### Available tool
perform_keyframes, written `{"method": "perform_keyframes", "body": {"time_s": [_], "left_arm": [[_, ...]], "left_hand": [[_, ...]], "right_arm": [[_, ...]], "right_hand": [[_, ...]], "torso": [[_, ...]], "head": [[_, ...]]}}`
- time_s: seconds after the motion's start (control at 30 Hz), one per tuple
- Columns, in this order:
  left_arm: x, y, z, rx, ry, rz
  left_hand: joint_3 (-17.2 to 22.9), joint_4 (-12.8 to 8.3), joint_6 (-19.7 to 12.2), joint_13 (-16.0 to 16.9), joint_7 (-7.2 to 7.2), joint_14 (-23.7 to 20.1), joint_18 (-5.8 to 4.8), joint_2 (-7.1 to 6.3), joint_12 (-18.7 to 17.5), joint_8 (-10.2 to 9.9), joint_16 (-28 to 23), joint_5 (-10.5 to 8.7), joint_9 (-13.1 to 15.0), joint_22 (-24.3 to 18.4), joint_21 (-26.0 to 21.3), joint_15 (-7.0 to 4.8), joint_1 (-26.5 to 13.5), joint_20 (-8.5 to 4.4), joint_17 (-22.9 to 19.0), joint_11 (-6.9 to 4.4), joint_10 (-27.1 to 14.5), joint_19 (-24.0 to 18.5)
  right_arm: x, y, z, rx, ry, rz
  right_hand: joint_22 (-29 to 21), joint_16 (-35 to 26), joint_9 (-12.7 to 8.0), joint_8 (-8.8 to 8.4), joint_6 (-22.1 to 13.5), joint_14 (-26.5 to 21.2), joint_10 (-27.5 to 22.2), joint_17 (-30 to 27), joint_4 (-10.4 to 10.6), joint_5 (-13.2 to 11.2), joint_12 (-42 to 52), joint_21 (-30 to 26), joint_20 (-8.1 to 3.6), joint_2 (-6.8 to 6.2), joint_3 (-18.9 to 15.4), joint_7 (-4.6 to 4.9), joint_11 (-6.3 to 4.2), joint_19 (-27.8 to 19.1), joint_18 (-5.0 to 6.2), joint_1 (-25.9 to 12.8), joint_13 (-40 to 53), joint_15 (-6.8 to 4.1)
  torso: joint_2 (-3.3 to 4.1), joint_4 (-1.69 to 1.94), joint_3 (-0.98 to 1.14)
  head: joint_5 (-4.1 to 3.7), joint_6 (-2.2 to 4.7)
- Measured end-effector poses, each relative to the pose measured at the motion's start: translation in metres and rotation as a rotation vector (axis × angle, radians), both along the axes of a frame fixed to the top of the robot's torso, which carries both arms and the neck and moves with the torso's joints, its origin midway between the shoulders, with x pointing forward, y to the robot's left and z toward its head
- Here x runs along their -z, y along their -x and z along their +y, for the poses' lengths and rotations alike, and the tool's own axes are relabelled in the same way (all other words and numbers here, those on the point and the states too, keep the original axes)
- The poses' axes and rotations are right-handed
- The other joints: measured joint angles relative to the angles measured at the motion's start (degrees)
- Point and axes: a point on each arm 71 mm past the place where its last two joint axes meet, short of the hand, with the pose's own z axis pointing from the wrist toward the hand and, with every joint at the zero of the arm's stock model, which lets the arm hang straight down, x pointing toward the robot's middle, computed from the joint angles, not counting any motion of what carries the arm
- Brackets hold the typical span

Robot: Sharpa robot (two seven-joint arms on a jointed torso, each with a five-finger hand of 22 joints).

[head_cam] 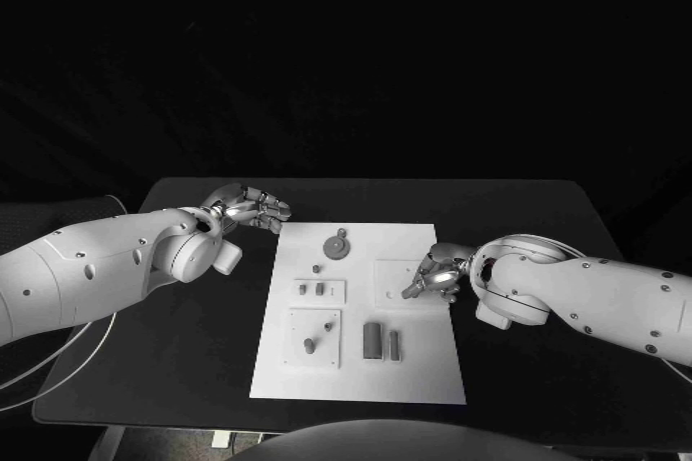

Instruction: Assemble the parts on the task board

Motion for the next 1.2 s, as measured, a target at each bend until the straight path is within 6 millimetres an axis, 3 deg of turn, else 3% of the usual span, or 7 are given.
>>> {"method": "perform_keyframes", "body": {"time_s": [0.1,0.27,0.43,0.57,0.67,0.83,1.2], "left_arm": [[0.000,-0.001,-0.001,-0.005,0.010,-0.002],[-0.014,-0.014,-0.006,-0.020,0.038,-0.026],[-0.022,-0.027,-0.008,-0.041,0.059,-0.055],[-0.027,-0.036,-0.006,-0.063,0.072,-0.077],[-0.027,-0.041,-0.007,-0.073,0.080,-0.091],[-0.029,-0.046,-0.012,-0.071,0.105,-0.111],[-0.039,-0.049,-0.020,-0.055,0.153,-0.141]], "left_hand": [[0.00,0.00,-0.48,-0.15,0.06,-1.26,0.00,0.00,0.00,0.00,-1.05,0.00,-0.11,-0.22,-0.71,0.52,0.00,0.51,-0.06,0.28,-0.29,-1.13],[0.00,0.00,-1.16,-0.70,0.41,-3.80,-0.01,0.00,-0.22,0.00,-3.45,0.00,-0.30,-0.70,-1.89,1.79,0.00,1.73,-0.65,0.93,-1.65,-3.58],[0.48,0.48,-2.12,-2.04,0.67,-8.10,-0.08,0.98,-0.22,-0.41,-6.78,-0.37,-0.50,-2.21,-2.11,3.00,-0.50,3.01,-1.77,1.77,-4.63,-7.05],[0.46,0.46,-3.19,-3.58,0.02,-11.84,-0.38,1.20,-0.22,-0.70,-9.37,-0.53,-0.56,-4.29,-2.12,3.75,-0.78,3.90,-2.96,1.87,-7.45,-10.69],[-1.09,0.25,-4.21,-4.60,-0.54,-13.52,-0.37,0.22,-0.22,-1.11,-10.46,-0.53,-0.57,-5.81,-2.15,3.89,-1.77,4.27,-3.64,1.51,-9.16,-12.72],[-3.01,-0.32,-6.23,-6.17,-0.98,-14.66,-0.36,-0.50,-0.22,-1.56,-10.97,-0.53,-0.63,-7.81,-2.15,4.26,-3.08,4.68,-4.34,1.18,-12.52,-15.12],[-4.75,0.63,-8.97,-6.83,-2.09,-18.32,-1.28,-1.36,-0.38,-2.11,-13.15,-0.88,-0.52,-10.16,-2.15,4.47,-4.55,5.61,-5.38,0.19,-16.98,-18.92]], "right_arm": [[-0.003,-0.019,-0.011,0.050,-0.049,-0.048],[-0.009,-0.060,-0.028,0.105,-0.213,-0.200],[-0.021,-0.093,-0.042,0.135,-0.327,-0.320],[-0.028,-0.107,-0.061,0.178,-0.401,-0.374],[-0.032,-0.111,-0.062,0.199,-0.474,-0.381],[-0.044,-0.116,-0.053,0.215,-0.600,-0.378],[-0.054,-0.120,-0.056,0.264,-0.729,-0.356]], "right_hand": [[0.00,-0.22,0.00,-0.11,-0.62,-0.54,-0.52,-0.09,-0.19,0.00,-0.47,-0.06,0.06,0.36,-0.19,0.37,0.48,-0.53,0.00,0.36,-0.23,0.20],[0.00,-3.69,0.01,-0.79,-3.06,-4.12,-4.08,-1.60,-5.25,0.00,-3.58,-2.56,1.66,5.25,-2.46,1.45,1.13,-4.89,0.55,2.82,-2.14,0.86],[-1.42,-11.83,-0.06,-1.45,-4.97,-11.42,-10.83,-5.25,-8.14,0.00,-11.54,-8.46,4.43,6.99,-2.06,2.55,2.27,-12.11,0.82,2.79,-8.17,2.04],[-4.79,-23.80,-0.37,-1.91,-6.73,-18.41,-14.58,-10.46,-8.41,0.00,-23.16,-16.00,7.27,7.04,-1.11,4.09,4.28,-20.08,-1.85,2.78,-18.39,5.03],[-7.24,-33.89,-1.04,-2.47,-8.66,-21.97,-15.85,-14.55,-8.57,0.00,-32.54,-21.15,8.99,7.03,-0.96,5.39,6.23,-25.29,-3.18,2.78,-26.91,8.28],[-8.99,-47.59,-2.47,-2.58,-11.06,-23.44,-14.47,-18.75,-8.23,0.00,-43.80,-26.26,10.71,7.78,-1.30,5.55,8.57,-31.07,-4.52,2.79,-38.01,11.94],[-10.11,-58.50,-5.05,-2.23,-12.38,-24.67,-12.93,-20.58,-7.76,-0.01,-51.96,-31.64,12.28,8.40,-2.89,5.65,10.06,-34.83,-4.52,2.93,-47.79,13.79]], "torso": [[-0.05,-0.01,-0.01],[-0.22,-0.15,-0.07],[-0.69,-0.43,-0.15],[-1.20,-0.63,-0.14],[-1.46,-0.71,-0.11],[-1.91,-0.88,0.07],[-2.99,-1.29,0.46]], "head": [[-0.26,1.26],[-0.83,5.34],[-1.07,8.66],[-1.06,10.43],[-0.94,11.17],[-0.73,11.85],[-0.29,12.30]]}}
